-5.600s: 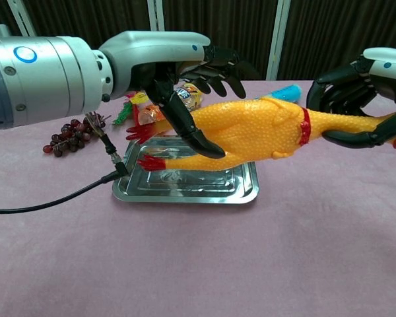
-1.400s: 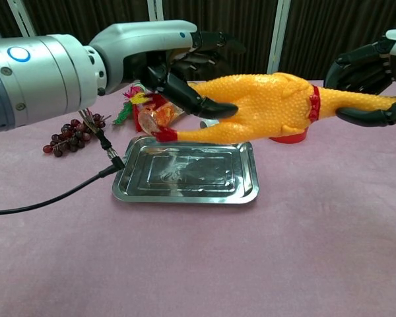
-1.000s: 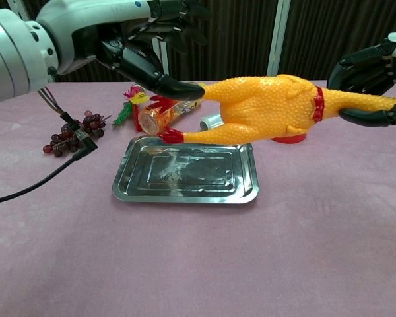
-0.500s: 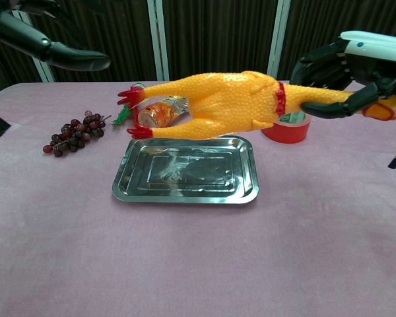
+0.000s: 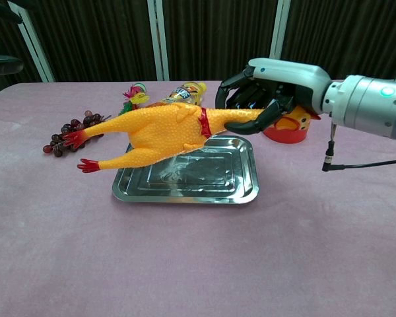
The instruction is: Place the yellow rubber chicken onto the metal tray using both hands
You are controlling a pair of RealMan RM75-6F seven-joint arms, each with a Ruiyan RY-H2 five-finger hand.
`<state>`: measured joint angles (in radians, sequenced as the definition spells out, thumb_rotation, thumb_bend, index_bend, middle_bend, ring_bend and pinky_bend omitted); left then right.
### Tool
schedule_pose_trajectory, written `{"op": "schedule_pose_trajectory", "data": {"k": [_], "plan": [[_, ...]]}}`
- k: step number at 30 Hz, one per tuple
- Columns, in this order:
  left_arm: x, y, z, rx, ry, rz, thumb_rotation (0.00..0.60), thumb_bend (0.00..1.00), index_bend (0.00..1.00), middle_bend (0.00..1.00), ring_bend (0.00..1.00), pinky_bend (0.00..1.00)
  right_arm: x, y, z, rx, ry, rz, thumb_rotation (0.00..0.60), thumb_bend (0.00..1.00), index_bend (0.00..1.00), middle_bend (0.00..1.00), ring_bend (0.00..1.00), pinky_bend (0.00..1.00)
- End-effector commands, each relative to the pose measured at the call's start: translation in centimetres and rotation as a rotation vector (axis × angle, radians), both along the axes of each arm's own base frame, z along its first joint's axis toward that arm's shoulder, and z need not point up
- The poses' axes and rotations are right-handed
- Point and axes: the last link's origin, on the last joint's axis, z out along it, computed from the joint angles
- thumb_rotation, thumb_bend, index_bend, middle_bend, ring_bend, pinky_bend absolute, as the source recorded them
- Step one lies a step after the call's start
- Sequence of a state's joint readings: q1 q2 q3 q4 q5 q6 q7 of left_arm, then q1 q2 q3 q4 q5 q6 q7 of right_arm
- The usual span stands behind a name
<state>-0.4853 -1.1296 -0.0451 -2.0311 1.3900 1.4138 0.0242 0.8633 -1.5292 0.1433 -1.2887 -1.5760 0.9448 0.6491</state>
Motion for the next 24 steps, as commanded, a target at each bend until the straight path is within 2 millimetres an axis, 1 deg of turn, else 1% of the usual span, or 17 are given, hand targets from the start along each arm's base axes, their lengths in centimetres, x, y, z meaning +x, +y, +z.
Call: {"op": "schedule_pose_trajectory", "data": {"k": [1, 3, 8, 9, 11, 13, 15, 16, 17, 19, 20, 22, 24], "plan": [[-0.9, 0.1, 0.0, -0.002, 0.003, 0.028, 0.600, 0.14, 0.07, 0.11, 0.13, 0.32, 0.6, -1.0, -1.2, -0.006, 0.021, -0.015, 0.600, 0.87, 0.97, 0.72, 0.69, 0.87], [-1.6, 0.2, 0.0, -0.009, 0.005, 0.052, 0.600, 0.14, 0.07, 0.11, 0.13, 0.32, 0.4, -1.6, -2.0, -0.012, 0.047, -0.035, 0.600, 0.87, 0.96, 0.72, 0.68, 0.87], [-2.0, 0.3, -0.1, -0.012, 0.003, 0.062, 0.600, 0.14, 0.07, 0.10, 0.13, 0.32, -0.4, -2.5, -2.8, -0.030, 0.077, -0.064, 0.600, 0.87, 0.93, 0.72, 0.66, 0.83], [-1.9, 0.3, -0.1, -0.013, 0.004, 0.061, 0.600, 0.14, 0.07, 0.10, 0.13, 0.32, -0.6, -2.7, -2.9, -0.032, 0.090, -0.070, 0.600, 0.87, 0.92, 0.72, 0.64, 0.82], [-1.9, 0.3, -0.1, -0.016, 0.007, 0.060, 0.600, 0.14, 0.06, 0.10, 0.11, 0.32, -1.1, -2.9, -3.1, -0.037, 0.120, -0.069, 0.600, 0.87, 0.84, 0.70, 0.60, 0.76], [-1.8, 0.3, -0.1, -0.019, 0.012, 0.058, 0.600, 0.14, 0.06, 0.09, 0.10, 0.31, -1.4, -3.0, -3.3, -0.032, 0.144, -0.068, 0.600, 0.87, 0.71, 0.63, 0.51, 0.65], [-1.6, 0.4, -0.1, -0.021, 0.013, 0.057, 0.600, 0.14, 0.05, 0.09, 0.10, 0.30, -1.7, -3.0, -3.3, -0.027, 0.163, -0.069, 0.600, 0.85, 0.59, 0.56, 0.44, 0.56], [-1.6, 0.4, -0.1, -0.021, 0.013, 0.057, 0.600, 0.14, 0.05, 0.09, 0.10, 0.30, -1.9, -3.1, -3.2, -0.028, 0.174, -0.067, 0.600, 0.82, 0.50, 0.50, 0.39, 0.50], [-1.5, 0.4, -0.2, -0.022, 0.013, 0.057, 0.600, 0.14, 0.05, 0.09, 0.10, 0.30, -1.9, -3.0, -3.2, -0.027, 0.181, -0.068, 0.600, 0.78, 0.44, 0.47, 0.35, 0.46], [-1.4, 0.5, -0.2, -0.024, 0.013, 0.056, 0.600, 0.14, 0.05, 0.08, 0.10, 0.30, -2.1, -3.1, -3.1, -0.025, 0.196, -0.072, 0.600, 0.64, 0.29, 0.36, 0.24, 0.35], [-1.3, 0.5, -0.2, -0.025, 0.014, 0.056, 0.600, 0.14, 0.05, 0.08, 0.10, 0.30, -2.2, -3.1, -3.0, -0.023, 0.204, -0.075, 0.600, 0.59, 0.24, 0.32, 0.19, 0.31], [-1.2, 0.5, -0.2, -0.025, 0.014, 0.056, 0.600, 0.14, 0.05, 0.08, 0.10, 0.30, -2.2, -3.1, -2.8, -0.022, 0.213, -0.083, 0.600, 0.45, 0.11, 0.21, 0.10, 0.22], [-1.2, 0.5, -0.2, -0.024, 0.014, 0.056, 0.600, 0.14, 0.05, 0.08, 0.10, 0.30, -2.3, -3.2, -2.7, -0.022, 0.216, -0.087, 0.600, 0.41, 0.07, 0.18, 0.07, 0.19]]}}
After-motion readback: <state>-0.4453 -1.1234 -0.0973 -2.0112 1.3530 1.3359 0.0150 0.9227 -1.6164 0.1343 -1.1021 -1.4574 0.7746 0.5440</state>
